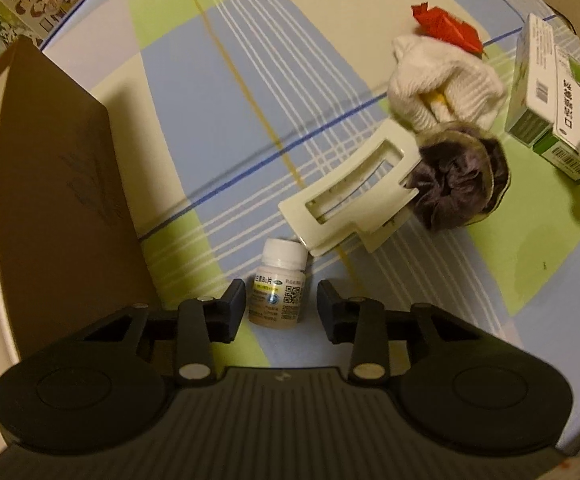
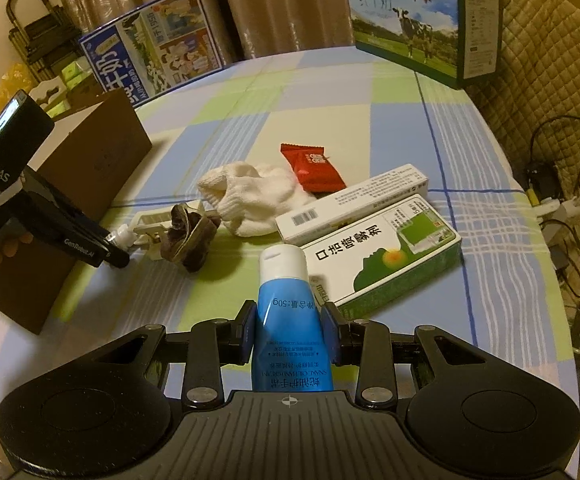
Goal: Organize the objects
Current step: 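Grasp the blue tube with the right tool while the left tool approaches the white pill bottle, then carry the blue tube and white pill bottle over the brown box with both tools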
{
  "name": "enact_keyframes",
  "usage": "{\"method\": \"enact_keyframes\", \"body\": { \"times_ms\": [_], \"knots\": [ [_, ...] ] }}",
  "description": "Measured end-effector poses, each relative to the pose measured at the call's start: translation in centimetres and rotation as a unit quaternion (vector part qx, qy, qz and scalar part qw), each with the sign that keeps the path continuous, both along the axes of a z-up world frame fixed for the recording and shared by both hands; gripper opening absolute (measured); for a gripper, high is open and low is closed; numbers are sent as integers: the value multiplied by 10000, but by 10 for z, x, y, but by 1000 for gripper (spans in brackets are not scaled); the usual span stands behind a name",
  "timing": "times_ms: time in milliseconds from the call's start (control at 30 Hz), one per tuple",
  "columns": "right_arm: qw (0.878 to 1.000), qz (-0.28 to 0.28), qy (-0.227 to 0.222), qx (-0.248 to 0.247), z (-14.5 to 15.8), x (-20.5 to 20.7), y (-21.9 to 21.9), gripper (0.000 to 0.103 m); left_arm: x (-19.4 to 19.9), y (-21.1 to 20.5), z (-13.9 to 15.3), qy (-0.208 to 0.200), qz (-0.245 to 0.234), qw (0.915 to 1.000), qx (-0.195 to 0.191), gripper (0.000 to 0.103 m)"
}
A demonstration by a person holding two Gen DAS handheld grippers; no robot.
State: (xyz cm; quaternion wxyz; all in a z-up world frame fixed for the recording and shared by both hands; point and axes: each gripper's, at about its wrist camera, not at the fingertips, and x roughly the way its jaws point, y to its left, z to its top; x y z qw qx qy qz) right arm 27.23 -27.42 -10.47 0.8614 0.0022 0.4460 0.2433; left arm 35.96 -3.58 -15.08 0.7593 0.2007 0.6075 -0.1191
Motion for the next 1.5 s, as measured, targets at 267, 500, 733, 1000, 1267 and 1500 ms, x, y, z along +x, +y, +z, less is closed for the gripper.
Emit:
{"method": "enact_keyframes", "body": {
  "times_ms": [267,500,733,1000,1267,1500],
  "knots": [
    [10000,-12,-36,59,5,-4,-3,32,-4,-4,1,-71,207,9998,-26,23],
    [9999,48,-63,120,9,-9,-4,32,-25,-10,4,-71,345,9993,-156,22],
    [9997,148,-53,175,11,-19,-6,32,-66,-12,7,-76,570,9969,-545,22],
    [9993,293,35,228,10,-32,-5,32,-118,3,11,-202,1053,9902,-900,22],
    [9980,505,65,368,17,-42,7,32,-159,21,33,-508,1373,9805,-1309,22],
    [9955,676,140,648,30,-47,24,32,-178,32,71,-956,1395,9718,-1641,22]
  ]
}}
